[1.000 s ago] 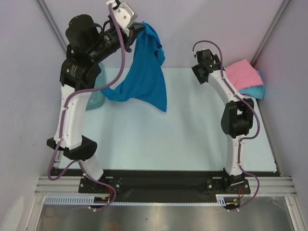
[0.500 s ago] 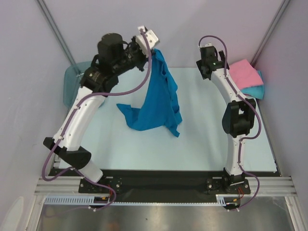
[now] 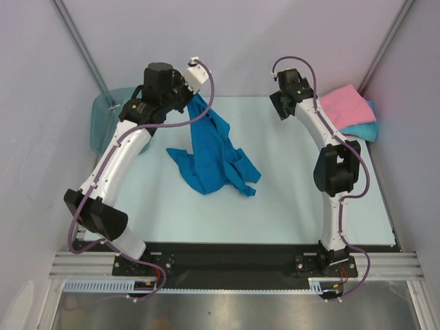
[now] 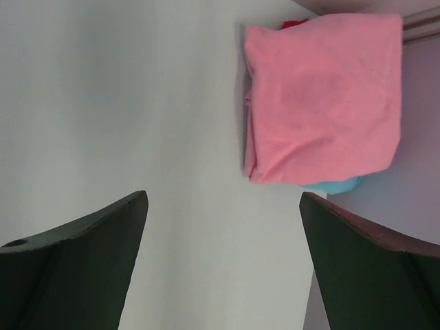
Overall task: Fold and stack the t-shirts
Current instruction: Move the tshirt to the center of the board
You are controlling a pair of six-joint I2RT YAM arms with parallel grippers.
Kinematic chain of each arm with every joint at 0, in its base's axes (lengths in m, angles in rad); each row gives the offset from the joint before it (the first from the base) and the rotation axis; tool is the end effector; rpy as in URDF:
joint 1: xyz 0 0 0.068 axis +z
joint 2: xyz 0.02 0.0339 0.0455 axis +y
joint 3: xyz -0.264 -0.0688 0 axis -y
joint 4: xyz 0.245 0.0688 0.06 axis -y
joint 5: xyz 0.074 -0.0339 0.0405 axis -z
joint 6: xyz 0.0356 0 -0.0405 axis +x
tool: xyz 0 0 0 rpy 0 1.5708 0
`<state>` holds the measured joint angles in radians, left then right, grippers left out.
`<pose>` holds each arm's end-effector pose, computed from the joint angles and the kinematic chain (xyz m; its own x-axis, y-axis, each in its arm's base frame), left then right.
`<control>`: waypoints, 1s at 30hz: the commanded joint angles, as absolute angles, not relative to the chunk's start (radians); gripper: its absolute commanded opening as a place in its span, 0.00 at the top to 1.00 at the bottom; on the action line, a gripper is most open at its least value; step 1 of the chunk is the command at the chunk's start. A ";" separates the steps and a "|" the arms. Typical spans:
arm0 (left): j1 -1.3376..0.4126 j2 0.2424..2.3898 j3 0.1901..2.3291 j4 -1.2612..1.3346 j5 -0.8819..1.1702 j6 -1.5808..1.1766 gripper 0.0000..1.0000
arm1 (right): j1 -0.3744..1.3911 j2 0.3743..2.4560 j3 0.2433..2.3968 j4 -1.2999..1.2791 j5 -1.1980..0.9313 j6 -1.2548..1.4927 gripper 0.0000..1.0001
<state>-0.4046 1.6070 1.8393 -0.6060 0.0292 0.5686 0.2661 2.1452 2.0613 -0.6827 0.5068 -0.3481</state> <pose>0.3270 -0.1412 0.4521 -0.0575 0.6101 -0.7902 0.5333 0.6879 0.4923 0.4757 0.1117 0.3015 -0.6658 -0.4906 -0.5622 -0.1274 0.8171 -0.5622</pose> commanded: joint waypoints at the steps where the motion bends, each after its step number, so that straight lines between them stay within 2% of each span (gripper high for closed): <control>1: -0.399 1.559 1.780 -0.641 0.043 0.653 1.00 | 0.278 2.193 2.138 -0.785 0.392 -0.342 0.00; 6: -0.387 1.557 1.691 -0.649 0.003 0.690 1.00 | 0.281 2.206 2.138 -0.978 0.052 -0.357 0.00; 9: -0.385 1.594 1.689 -0.657 -0.096 0.698 1.00 | 0.281 2.201 2.123 -1.057 -0.159 -0.403 0.00; 15: -0.371 1.672 1.709 -0.643 -0.276 0.721 1.00 | 0.301 2.198 2.129 -1.173 -0.372 -0.538 0.00; 22: -0.354 1.750 1.770 -0.641 -0.334 0.696 1.00 | 0.345 2.200 2.099 -1.369 -0.400 -0.803 0.03; 30: -0.353 1.812 1.819 -0.640 -0.380 0.690 1.00 | 0.387 2.180 1.948 -1.351 -0.316 -0.934 0.04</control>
